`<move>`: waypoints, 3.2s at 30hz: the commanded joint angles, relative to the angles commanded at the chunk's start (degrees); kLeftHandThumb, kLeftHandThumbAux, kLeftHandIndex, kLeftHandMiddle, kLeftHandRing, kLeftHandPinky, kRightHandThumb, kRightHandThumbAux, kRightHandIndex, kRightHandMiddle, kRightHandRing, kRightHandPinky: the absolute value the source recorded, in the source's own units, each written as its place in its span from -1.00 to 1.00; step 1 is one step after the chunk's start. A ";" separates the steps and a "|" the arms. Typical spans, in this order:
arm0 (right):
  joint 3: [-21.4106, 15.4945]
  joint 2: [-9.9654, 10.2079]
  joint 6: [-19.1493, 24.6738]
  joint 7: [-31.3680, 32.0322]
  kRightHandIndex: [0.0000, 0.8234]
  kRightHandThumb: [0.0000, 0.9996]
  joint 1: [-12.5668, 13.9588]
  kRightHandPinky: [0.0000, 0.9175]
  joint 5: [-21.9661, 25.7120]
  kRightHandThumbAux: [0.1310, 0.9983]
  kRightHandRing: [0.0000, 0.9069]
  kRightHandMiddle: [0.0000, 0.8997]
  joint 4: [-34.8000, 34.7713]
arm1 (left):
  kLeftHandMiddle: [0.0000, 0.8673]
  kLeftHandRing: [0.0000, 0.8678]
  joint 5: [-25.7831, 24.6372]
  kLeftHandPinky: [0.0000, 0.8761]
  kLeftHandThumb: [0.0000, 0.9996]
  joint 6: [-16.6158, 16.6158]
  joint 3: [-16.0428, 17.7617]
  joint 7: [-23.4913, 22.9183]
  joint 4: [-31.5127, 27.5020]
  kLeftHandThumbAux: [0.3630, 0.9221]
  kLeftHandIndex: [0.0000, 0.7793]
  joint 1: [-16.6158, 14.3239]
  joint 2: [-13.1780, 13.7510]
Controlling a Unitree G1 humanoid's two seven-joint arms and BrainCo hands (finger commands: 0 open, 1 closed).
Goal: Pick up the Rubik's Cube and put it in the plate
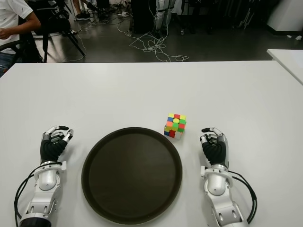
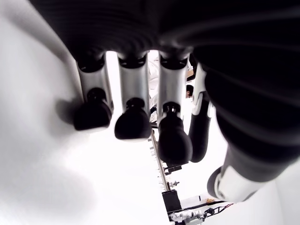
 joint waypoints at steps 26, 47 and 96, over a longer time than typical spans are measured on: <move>-0.04 0.31 -0.50 -0.54 0.07 0.39 -0.06 0.77 -0.25 0.37 0.78 0.77 0.41 | 0.86 0.91 -1.31 0.88 0.41 -0.18 0.45 -0.65 0.03 0.22 0.14 -0.05 -0.32; -0.16 0.29 0.92 0.06 0.07 0.39 0.25 0.75 0.35 0.37 0.78 0.76 -0.76 | 0.86 0.90 -1.54 0.88 0.41 -0.62 0.12 -0.21 -1.18 0.22 0.14 0.59 -0.88; -2.44 -9.58 -10.38 5.94 0.04 0.36 -6.02 0.36 -10.38 0.39 0.40 0.35 -1.74 | 0.87 0.92 -3.08 0.89 0.41 -0.54 0.92 -2.38 -1.35 0.23 0.14 0.93 -1.65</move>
